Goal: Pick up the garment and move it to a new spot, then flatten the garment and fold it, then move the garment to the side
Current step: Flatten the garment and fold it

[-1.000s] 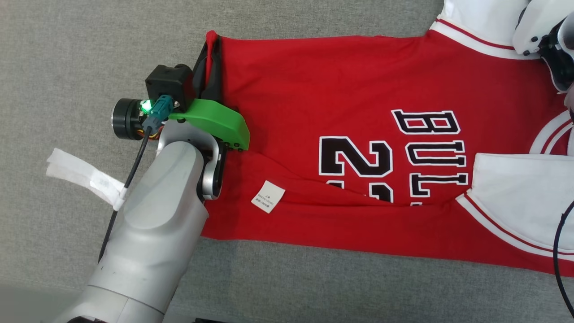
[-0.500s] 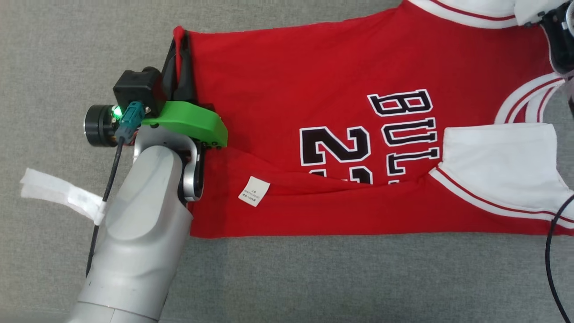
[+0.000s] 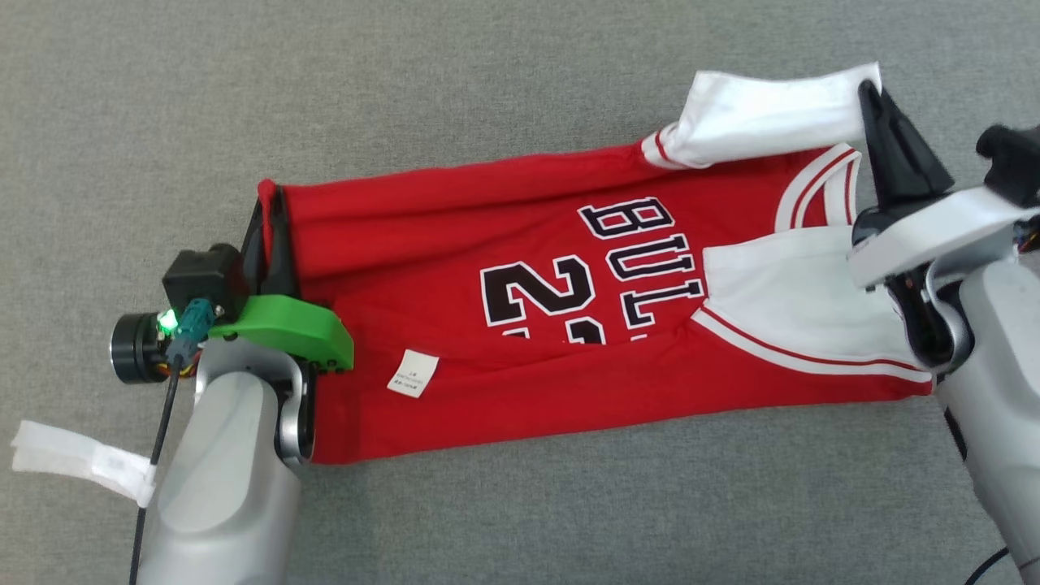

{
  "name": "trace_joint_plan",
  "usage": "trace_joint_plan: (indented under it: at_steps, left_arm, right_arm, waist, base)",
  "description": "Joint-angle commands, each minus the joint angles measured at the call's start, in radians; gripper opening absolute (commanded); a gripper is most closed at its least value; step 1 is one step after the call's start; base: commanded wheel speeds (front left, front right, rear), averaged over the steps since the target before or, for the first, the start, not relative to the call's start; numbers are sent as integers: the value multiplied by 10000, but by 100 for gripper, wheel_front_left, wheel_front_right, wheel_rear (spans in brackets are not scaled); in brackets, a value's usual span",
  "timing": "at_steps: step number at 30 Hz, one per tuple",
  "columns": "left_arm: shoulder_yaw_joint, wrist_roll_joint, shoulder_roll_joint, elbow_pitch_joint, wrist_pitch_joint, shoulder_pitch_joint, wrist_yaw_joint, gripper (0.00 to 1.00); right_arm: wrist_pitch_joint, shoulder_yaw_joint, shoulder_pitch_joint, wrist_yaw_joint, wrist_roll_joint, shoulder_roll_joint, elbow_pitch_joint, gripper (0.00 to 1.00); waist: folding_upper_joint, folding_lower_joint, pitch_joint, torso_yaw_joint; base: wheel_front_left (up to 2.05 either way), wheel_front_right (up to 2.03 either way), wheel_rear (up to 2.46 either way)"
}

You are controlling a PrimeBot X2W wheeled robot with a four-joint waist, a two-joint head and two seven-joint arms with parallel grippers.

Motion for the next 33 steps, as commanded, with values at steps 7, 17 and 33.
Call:
trace_joint_plan:
  at_steps: [7, 17, 33]
  left_arm:
    - [310, 347, -112, 25, 5, 1393, -254, 0]
    - [530, 86, -229, -459, 5, 3025, -103, 100]
    - [-561, -516, -239, -2285, 5, 4439, 986, 100]
  right_arm:
    - [-42, -163, 1767, -17, 16, 415, -119, 0]
    - [-43, -953, 3071, -17, -272, 967, 349, 100]
    - [-41, -1633, 2953, -17, -1266, 1191, 1141, 100]
  waist:
    - [0, -1, -809, -608]
    - [0, -1, -1374, -433]
    - [0, -1, -1644, 17]
  base:
    - [0, 0, 0]
    - [0, 0, 0]
    - [0, 0, 0]
